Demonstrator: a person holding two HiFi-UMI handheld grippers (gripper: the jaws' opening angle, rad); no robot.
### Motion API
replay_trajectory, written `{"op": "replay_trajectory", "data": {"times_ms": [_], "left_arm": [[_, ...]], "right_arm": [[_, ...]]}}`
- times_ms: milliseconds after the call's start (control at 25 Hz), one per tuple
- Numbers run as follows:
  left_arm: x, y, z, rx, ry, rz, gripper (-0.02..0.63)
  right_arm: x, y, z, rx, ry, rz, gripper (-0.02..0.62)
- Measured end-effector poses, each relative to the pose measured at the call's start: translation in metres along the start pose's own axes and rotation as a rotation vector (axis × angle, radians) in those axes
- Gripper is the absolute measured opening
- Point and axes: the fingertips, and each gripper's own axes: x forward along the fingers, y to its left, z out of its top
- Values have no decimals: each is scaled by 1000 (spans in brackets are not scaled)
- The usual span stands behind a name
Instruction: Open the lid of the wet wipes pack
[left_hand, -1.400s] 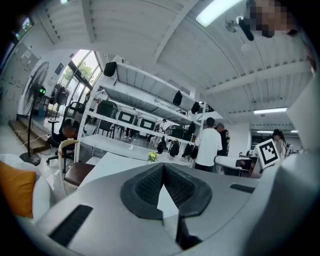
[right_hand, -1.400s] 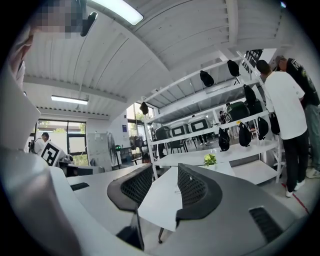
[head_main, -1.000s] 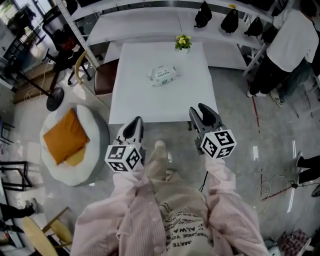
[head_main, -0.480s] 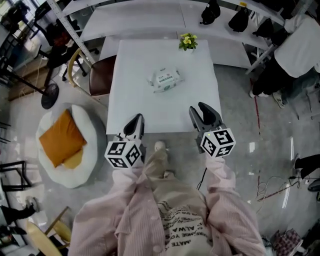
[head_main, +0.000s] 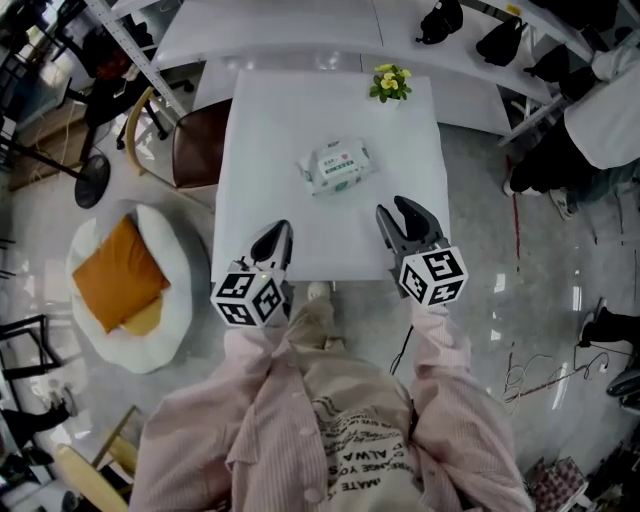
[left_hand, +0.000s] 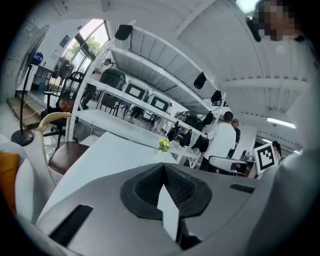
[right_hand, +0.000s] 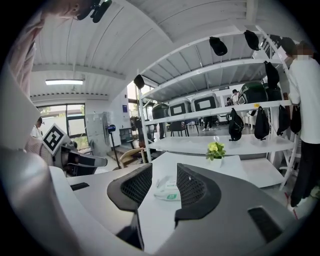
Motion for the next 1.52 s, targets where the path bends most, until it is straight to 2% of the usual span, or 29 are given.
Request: {"op": "replay_trajectory", "data": {"times_ms": [480, 720, 1080, 1520], "left_arm": [[53, 33, -3, -44, 72, -16, 0], [79, 46, -6, -57, 103, -20, 0], [115, 59, -31, -118, 138, 13, 0], [155, 75, -67, -211, 167, 39, 0]], "right_arm": [[71, -20, -9, -71, 78, 53, 135], [109, -26, -17, -168, 147, 112, 135], [153, -27, -54, -346, 265, 263, 135], [186, -29, -102, -648, 384, 445, 137]]}}
